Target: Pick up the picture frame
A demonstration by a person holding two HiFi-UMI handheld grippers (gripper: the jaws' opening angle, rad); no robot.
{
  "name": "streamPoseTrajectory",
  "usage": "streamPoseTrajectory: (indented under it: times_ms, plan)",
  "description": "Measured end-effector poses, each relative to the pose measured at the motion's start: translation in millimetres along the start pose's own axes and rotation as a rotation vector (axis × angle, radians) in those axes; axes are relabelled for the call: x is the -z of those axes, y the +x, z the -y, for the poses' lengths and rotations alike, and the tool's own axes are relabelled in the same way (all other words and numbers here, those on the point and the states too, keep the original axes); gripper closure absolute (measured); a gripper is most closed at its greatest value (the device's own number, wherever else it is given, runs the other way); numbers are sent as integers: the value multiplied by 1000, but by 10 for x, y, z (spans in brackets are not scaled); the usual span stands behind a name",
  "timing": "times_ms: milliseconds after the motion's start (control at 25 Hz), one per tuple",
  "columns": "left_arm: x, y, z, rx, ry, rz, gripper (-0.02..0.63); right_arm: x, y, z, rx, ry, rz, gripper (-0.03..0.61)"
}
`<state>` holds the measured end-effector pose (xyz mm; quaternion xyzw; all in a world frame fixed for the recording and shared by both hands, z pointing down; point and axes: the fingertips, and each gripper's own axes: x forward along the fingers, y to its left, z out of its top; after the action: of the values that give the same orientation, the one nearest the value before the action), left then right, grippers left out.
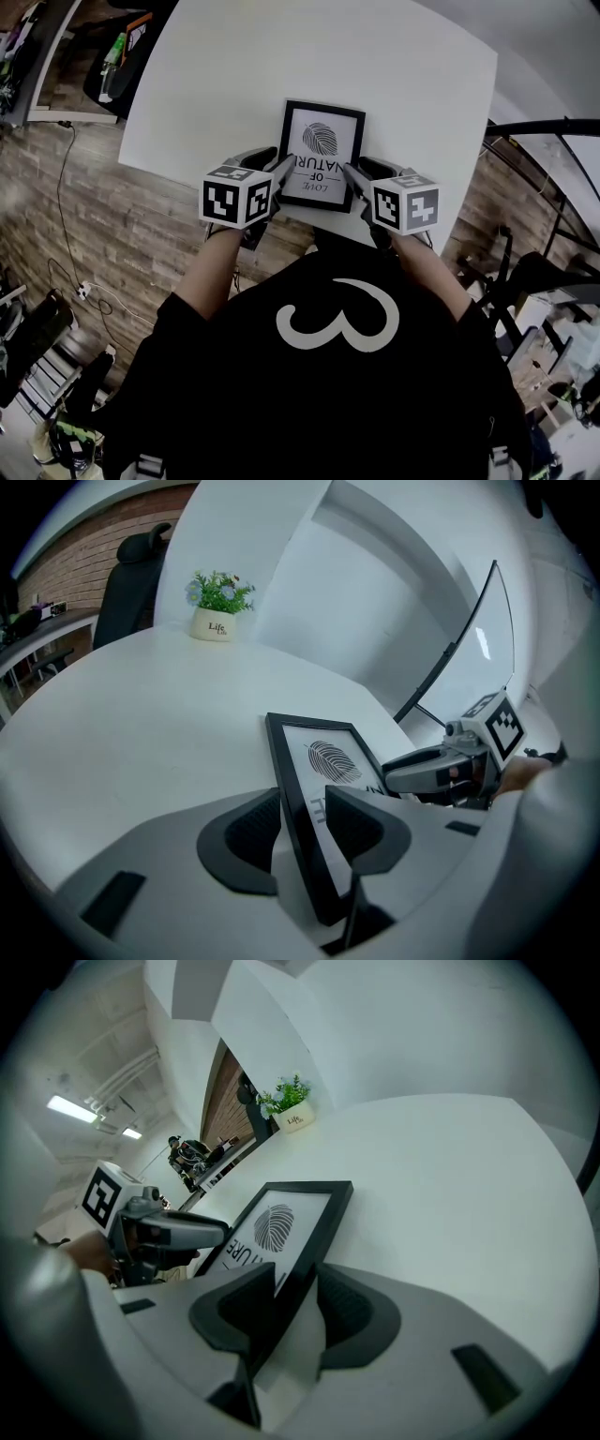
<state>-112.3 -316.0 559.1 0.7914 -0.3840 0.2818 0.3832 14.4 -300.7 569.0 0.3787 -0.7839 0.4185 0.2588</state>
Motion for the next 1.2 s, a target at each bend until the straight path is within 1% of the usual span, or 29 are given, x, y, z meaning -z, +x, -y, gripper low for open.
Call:
streamPoseTrajectory:
  times_ms: [240, 360, 440, 560, 720, 880, 1080, 1200]
  plan:
    - [46, 49, -22, -18, -6, -21, 469, 7, 14, 20, 52, -11, -8, 443]
    - [62, 64, -46, -47, 33, -42, 494, 2, 33, 8, 76, -34, -21, 445]
    - [67, 78, -43, -60, 49, -50, 493, 0, 34, 10, 76, -42, -25, 445]
    - [72, 85, -44, -59, 33, -50, 494, 11, 29, 17, 72, -45, -25, 445]
    - [64, 73, -58, -54, 24, -56, 500, 22, 62, 19, 58, -85, 11, 445]
    - [64, 72, -60, -56, 17, -57, 506, 10, 23, -1, 58, -79, -10, 446]
    - [60, 77, -73, -60, -5, -56, 511, 8, 30, 8, 72, -74, 26, 449]
    - [54, 84, -77, -74, -4, -52, 512, 5, 38, 21, 79, -62, 31, 453]
